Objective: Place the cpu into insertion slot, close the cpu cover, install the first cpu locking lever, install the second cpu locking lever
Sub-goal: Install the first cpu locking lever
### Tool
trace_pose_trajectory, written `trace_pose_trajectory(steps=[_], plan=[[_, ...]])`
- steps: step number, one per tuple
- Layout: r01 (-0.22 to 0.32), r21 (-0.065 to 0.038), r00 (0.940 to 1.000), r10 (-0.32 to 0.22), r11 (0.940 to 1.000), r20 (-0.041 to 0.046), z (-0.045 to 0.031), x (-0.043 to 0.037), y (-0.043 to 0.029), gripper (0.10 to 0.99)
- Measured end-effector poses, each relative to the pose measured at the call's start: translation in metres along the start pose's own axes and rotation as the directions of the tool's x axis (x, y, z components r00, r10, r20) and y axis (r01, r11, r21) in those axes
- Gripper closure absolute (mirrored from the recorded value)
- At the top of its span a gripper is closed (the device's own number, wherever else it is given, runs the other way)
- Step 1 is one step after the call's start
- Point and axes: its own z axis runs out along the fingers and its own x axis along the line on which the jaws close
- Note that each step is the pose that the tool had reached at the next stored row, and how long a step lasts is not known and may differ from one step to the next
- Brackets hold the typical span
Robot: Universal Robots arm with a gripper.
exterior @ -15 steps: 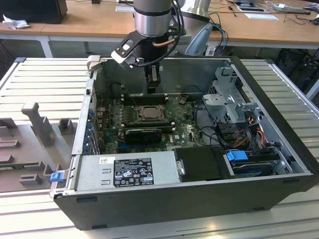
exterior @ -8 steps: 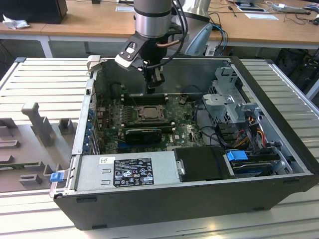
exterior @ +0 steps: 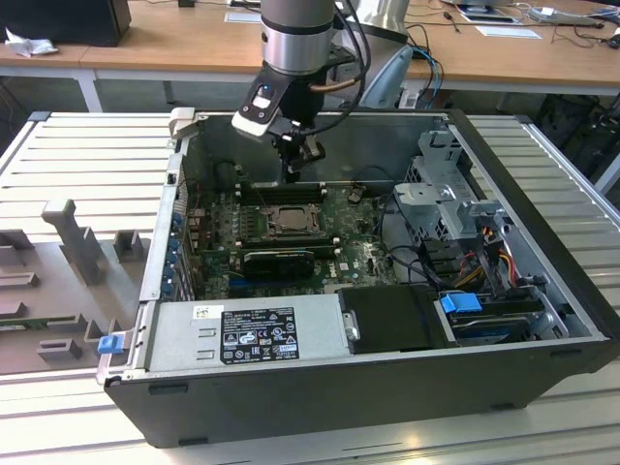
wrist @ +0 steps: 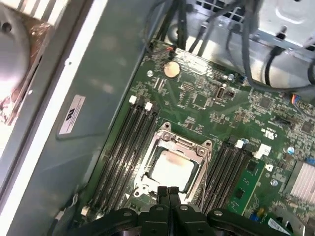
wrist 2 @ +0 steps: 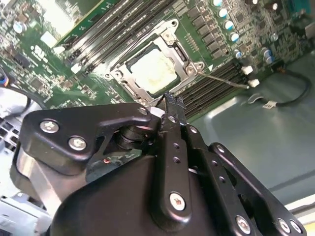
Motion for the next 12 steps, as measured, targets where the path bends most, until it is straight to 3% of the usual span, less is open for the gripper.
trace_pose_trajectory(steps=[2,4,6,12], plan=[[0.058,0.003,0.9983,-0.058,0.9983,-0.002,0.0,0.0,0.0,0.98],[0.124,0.006,0.9923,-0.124,0.9923,-0.0045,0.0,0.0,0.0,0.98],[0.156,0.008,0.9877,-0.156,0.9877,-0.0058,0.0,0.0,0.0,0.98],[0.265,0.012,0.9644,-0.264,0.9643,-0.0105,0.0001,0.0,0.0,0.98]])
